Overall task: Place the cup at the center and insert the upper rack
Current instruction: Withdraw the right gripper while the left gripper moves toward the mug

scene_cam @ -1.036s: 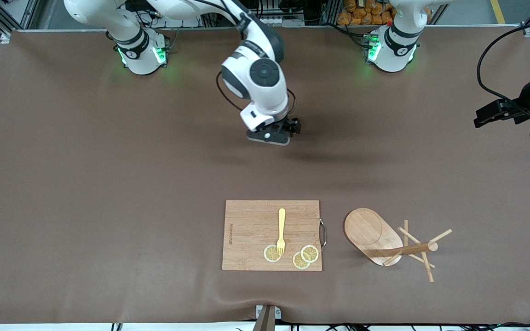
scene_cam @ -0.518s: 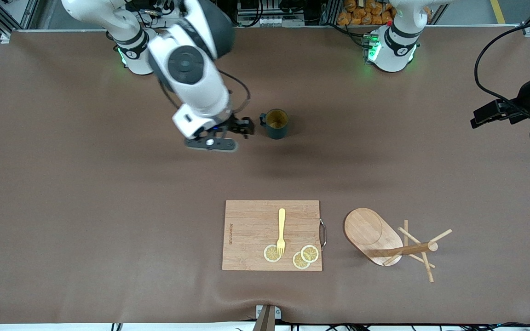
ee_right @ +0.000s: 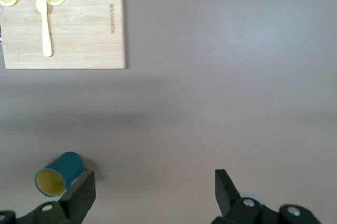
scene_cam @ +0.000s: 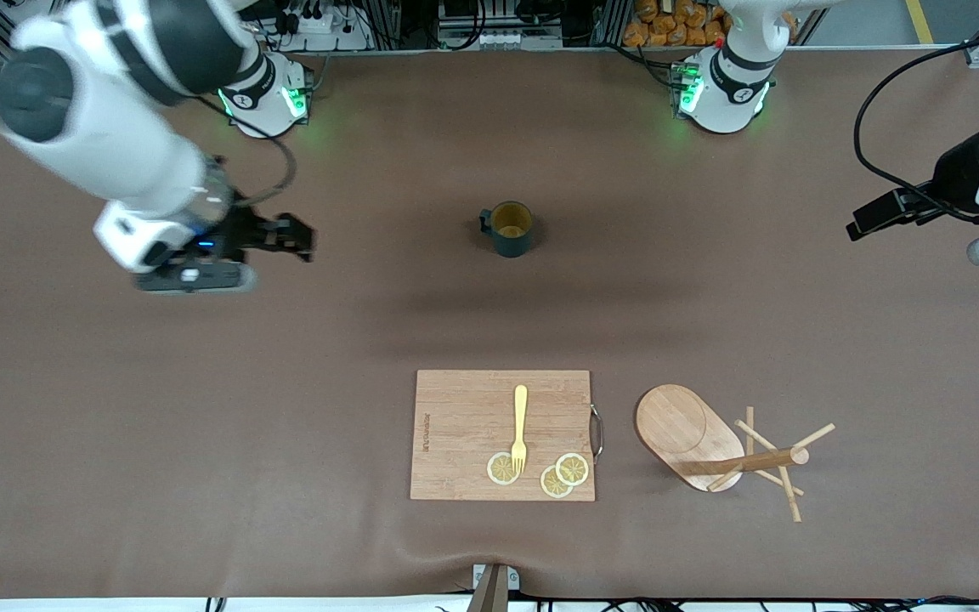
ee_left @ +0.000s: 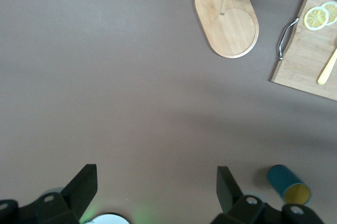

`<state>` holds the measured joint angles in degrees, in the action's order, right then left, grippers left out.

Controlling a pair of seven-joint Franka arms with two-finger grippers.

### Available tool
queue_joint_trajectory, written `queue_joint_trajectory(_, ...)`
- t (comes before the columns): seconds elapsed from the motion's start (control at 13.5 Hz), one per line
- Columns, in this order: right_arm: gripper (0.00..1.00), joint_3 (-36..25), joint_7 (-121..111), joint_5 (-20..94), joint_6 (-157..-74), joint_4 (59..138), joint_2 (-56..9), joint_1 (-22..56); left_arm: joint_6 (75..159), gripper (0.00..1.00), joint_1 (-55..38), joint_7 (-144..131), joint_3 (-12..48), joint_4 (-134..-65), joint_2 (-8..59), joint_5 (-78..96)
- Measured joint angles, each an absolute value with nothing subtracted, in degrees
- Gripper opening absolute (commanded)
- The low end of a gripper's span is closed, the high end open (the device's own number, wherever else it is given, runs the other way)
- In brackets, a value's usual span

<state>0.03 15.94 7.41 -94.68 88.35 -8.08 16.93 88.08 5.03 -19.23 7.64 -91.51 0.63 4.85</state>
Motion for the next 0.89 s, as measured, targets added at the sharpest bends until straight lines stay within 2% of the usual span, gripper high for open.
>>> queue_joint_trajectory(0.3, 1.00, -1.2, 3.9, 6.6, -93.0, 88.3, -7.1, 7.7, 88.1, 1.00, -0.4, -32.5, 7.9, -91.2, 0.0, 5.2)
queue_joint_trajectory(0.52, 1.00, -3.6, 1.3, 3.5, -93.2, 88.3, -7.2, 7.1, 88.1, 1.00, -7.1, -47.4, 8.1, -90.7, -0.3, 5.3)
queue_joint_trajectory(0.89, 1.00, -4.1, -7.0, 2.7, -97.0, 88.4, -7.3, 2.7, 88.2, 1.00, -17.1, -66.6, 9.3, -90.1, 0.4, 5.2)
